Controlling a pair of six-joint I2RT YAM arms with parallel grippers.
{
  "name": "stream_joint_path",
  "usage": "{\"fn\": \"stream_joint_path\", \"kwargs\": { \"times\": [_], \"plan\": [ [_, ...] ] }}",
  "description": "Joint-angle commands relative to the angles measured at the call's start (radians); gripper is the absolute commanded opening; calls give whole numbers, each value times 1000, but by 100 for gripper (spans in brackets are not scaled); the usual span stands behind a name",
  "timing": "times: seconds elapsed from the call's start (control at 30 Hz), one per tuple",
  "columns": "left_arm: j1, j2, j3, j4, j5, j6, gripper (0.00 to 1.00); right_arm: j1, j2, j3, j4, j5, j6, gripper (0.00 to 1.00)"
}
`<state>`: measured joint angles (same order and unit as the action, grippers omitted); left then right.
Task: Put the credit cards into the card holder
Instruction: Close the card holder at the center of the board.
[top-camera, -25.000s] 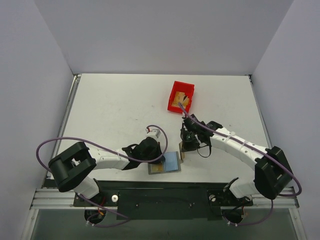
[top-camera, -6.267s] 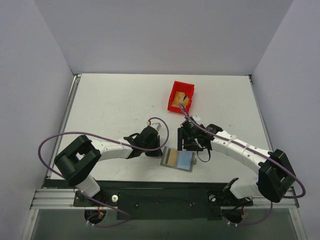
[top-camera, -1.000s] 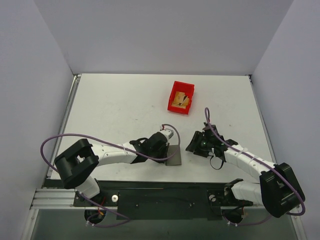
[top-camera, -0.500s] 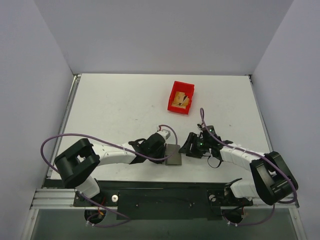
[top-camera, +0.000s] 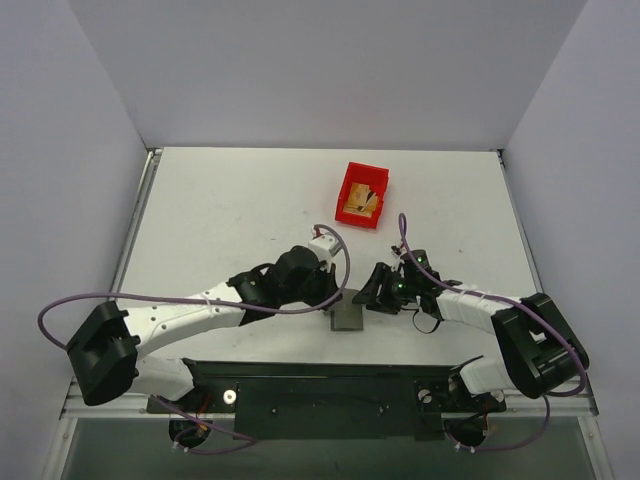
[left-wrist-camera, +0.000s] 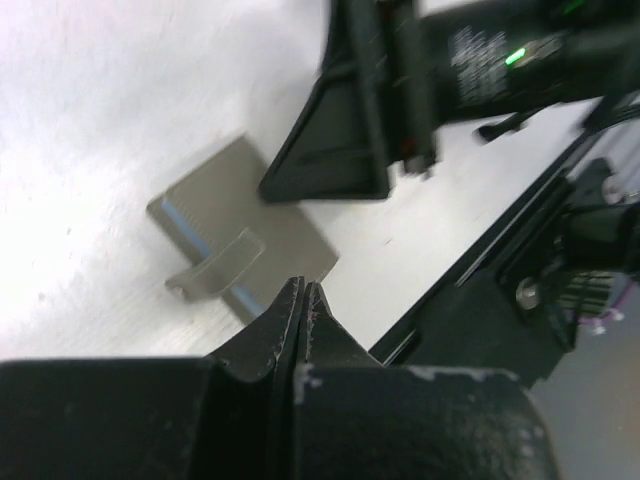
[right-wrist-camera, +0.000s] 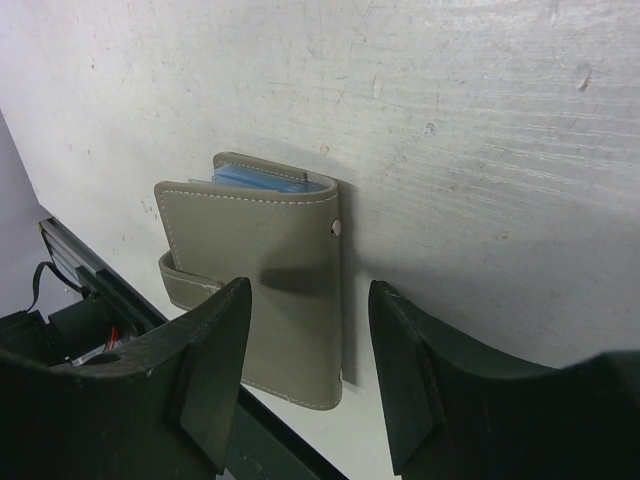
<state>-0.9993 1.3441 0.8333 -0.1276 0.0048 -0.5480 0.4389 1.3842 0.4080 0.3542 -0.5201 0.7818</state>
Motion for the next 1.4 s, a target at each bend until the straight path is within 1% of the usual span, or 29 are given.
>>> {"fn": "stream_joint_path", "kwargs": {
  "times": [0.0, 0.17, 0.33, 0.9, 1.17, 1.37],
  "plan": [
    [8, 4, 102, -7, 40, 65, 0, -5, 18, -8, -96, 81, -27, 47],
    [8, 139, 121, 26, 41, 80, 0, -6, 9, -14, -98, 92, -15, 46],
    [13, 225, 106, 48, 18, 72, 0, -11, -13, -20, -113, 100, -21, 46],
    [31, 306, 30, 92, 6, 48, 0, -20, -16, -17, -127, 80, -45, 46],
    [31, 320, -19, 106, 4, 19, 0, -23, -14, -26, -110, 11, -90, 46],
    [31, 326, -45, 112, 4, 7, 0, -23, 18, -40, -20, -84, -89, 46]
  ]
}}
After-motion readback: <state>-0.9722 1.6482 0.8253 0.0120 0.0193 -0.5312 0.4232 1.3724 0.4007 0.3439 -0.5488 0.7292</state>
